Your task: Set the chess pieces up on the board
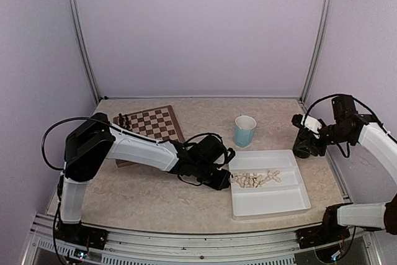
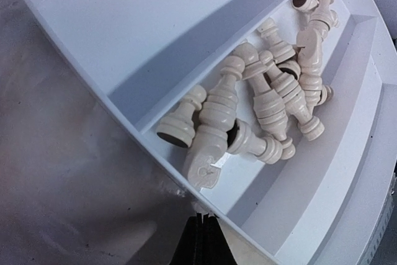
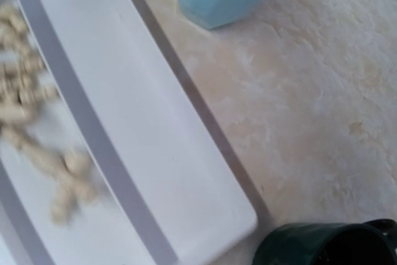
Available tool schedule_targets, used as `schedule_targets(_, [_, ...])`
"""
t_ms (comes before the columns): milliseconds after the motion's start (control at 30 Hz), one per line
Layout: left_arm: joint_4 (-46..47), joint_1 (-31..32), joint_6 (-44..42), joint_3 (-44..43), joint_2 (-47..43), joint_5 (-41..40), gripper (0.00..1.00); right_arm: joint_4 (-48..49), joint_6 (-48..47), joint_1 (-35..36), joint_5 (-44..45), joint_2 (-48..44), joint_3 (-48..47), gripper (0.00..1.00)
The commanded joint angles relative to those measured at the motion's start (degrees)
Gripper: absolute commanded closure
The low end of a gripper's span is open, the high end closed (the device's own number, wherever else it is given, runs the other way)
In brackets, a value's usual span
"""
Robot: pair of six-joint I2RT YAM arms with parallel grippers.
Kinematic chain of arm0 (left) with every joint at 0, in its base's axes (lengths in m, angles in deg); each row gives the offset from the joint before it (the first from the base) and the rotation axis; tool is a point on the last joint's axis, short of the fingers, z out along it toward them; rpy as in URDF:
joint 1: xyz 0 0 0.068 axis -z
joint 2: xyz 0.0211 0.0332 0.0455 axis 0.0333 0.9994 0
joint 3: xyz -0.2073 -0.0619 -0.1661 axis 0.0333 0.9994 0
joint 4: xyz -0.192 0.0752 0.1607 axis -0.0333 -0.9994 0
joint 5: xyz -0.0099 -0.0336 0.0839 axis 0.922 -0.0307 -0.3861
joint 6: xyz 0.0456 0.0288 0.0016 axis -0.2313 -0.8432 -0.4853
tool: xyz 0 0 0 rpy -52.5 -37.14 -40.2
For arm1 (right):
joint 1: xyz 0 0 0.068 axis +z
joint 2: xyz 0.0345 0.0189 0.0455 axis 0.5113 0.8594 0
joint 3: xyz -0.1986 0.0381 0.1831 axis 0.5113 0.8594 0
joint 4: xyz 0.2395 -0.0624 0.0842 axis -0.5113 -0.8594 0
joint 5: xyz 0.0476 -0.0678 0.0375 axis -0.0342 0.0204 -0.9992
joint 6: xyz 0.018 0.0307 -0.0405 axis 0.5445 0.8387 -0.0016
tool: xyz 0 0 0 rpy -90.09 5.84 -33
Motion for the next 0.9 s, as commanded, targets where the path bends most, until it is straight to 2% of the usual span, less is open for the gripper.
schedule_targets(0, [-0.6,1.6,-1.4,-5.4,3.5,2.6,0.98,1.5,2.3,0.4,-2.9,-0.2,-1.8,0.51])
schedule_targets(367, [-1.8,3.7,-3.5,-18.9,12.5,4.0,0.97,3.7,4.9,2.5,-5.9,0.6,-0.7,0.51])
schedule_targets(533, [-4.5,3.7,-5.2,-18.2,10.9,1.4,0.93,4.8,6.1,3.2,-7.1,1.1,-0.5,0.51])
schedule_targets(633, [-7.6,3.3,-8.6,-14.0,4.1,-2.2,0.81,6.8,7.1,3.2,-8.1,1.1,0.5,0.51])
schedule_targets(700, [-10.9,2.1,-10.0,-10.8,-0.5,-5.2,0.69,8.6,8.2,3.2,-9.0,1.5,1.3,0.51])
schedule_targets(867, [-16.2,-5.8,-10.9,-7.0,-9.6,-12.7,0.53,14.6,11.6,3.2,-12.4,4.0,3.0,0.51])
